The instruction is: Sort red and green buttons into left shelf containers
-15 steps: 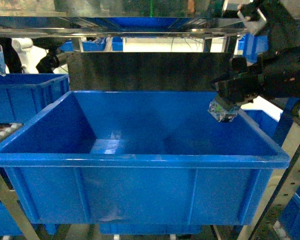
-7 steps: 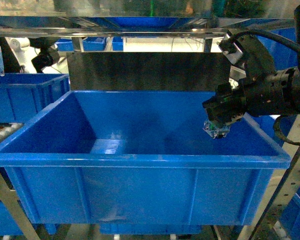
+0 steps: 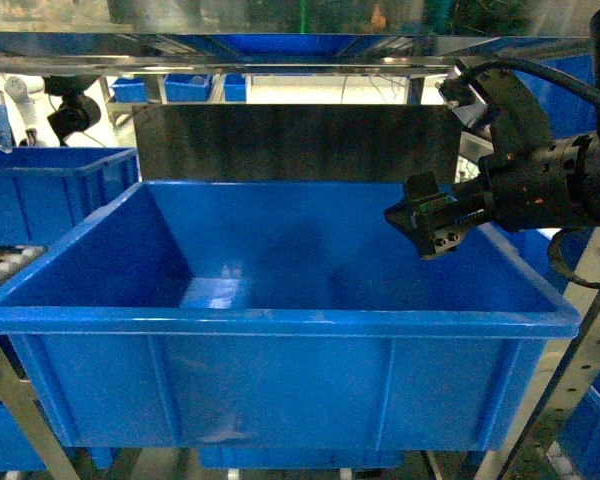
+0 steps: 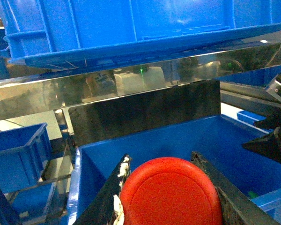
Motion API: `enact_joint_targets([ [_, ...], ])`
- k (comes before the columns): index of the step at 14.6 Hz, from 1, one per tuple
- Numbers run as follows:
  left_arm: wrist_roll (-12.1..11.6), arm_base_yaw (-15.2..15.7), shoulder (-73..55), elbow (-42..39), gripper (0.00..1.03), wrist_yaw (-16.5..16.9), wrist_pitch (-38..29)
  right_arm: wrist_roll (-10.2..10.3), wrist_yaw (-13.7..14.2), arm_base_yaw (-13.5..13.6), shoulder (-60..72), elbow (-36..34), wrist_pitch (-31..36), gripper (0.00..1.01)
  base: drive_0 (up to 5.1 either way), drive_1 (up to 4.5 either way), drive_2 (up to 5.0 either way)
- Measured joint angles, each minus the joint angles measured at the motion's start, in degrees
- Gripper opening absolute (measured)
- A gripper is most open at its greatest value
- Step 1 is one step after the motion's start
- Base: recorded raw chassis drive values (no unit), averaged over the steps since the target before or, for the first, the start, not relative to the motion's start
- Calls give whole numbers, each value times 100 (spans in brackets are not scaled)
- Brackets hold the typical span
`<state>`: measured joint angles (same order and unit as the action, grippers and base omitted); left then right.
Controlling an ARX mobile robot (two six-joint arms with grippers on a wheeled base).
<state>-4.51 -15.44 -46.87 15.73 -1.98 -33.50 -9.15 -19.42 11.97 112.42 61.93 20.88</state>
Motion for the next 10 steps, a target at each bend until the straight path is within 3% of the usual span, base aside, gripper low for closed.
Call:
enact_joint_targets([
  [5, 0, 0, 0, 0, 32, 0, 0, 4, -63, 4, -9, 4, 7, 98, 0, 0, 0],
  [10, 0, 0, 0, 0, 32, 0, 0, 522, -374, 387, -2118, -1257, -238, 98, 0, 0, 0],
])
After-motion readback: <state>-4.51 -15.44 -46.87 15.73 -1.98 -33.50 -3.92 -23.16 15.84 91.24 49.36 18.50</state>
